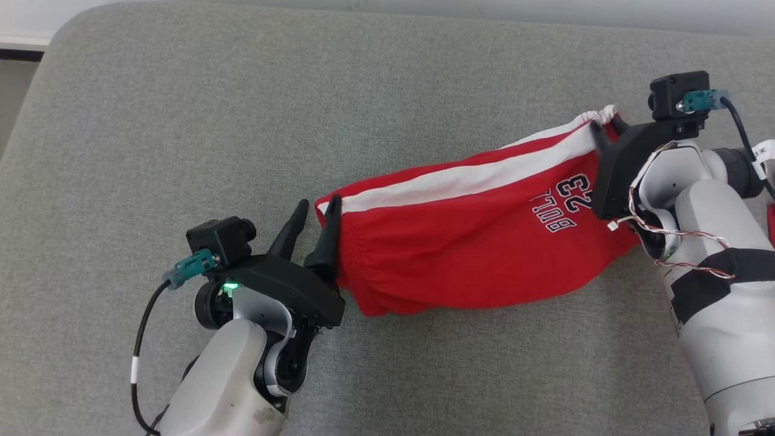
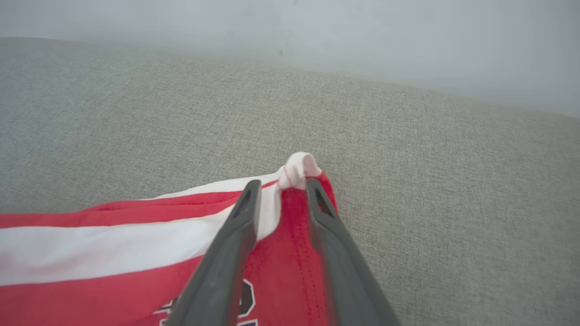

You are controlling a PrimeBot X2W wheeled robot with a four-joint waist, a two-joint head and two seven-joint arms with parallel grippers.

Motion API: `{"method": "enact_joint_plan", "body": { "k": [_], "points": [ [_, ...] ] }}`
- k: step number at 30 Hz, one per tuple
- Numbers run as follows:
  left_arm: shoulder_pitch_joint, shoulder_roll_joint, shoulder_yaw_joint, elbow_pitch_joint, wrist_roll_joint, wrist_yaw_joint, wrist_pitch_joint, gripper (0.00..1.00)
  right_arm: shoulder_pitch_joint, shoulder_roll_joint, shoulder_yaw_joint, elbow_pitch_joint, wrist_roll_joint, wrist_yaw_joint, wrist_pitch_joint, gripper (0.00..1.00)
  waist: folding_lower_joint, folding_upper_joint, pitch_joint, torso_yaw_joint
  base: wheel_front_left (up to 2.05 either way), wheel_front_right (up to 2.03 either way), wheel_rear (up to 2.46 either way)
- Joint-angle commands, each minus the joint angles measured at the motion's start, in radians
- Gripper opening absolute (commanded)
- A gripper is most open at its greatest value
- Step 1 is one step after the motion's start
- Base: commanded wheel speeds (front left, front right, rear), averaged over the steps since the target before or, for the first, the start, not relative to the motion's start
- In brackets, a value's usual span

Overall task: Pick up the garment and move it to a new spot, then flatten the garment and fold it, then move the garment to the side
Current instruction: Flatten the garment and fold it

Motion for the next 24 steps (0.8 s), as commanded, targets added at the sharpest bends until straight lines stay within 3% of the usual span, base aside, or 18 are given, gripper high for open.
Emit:
{"method": "enact_joint_plan", "body": {
  "k": [1,6,11,18,24],
  "points": [
    [-0.012,-0.001,-0.004,0.01,-0.001,-0.008,-0.023,1.0,-0.012,0.005,0.001,0.021,-0.006,-0.003,-0.018,1.0,-0.0002,-0.0002,-0.006,0.001,0.0,0.0,0.0],
    [0.003,0.014,-0.007,0.026,0.027,-0.046,-0.107,1.0,-0.017,0.009,0.012,0.072,0.013,-0.003,-0.053,1.0,-0.0002,-0.0002,-0.046,-0.009,0.0,0.0,0.0],
    [0.075,0.045,0.043,-0.004,0.094,-0.044,-0.153,1.0,0.003,-0.004,0.015,0.105,0.053,-0.003,-0.063,1.0,-0.0002,-0.0002,-0.094,-0.023,0.0,0.0,0.0],
    [0.268,0.054,0.208,-0.225,0.336,-0.066,-0.152,1.0,0.03,-0.035,0.005,0.152,0.082,-0.003,-0.051,1.0,-0.0002,-0.0002,-0.123,-0.019,0.0,0.0,0.0],
    [0.39,0.028,0.308,-0.304,0.465,-0.087,-0.152,1.0,0.023,-0.059,-0.017,0.193,0.076,-0.003,-0.05,1.0,-0.0002,-0.0002,-0.107,0.0,0.0,0.0,0.0]
  ]
}}
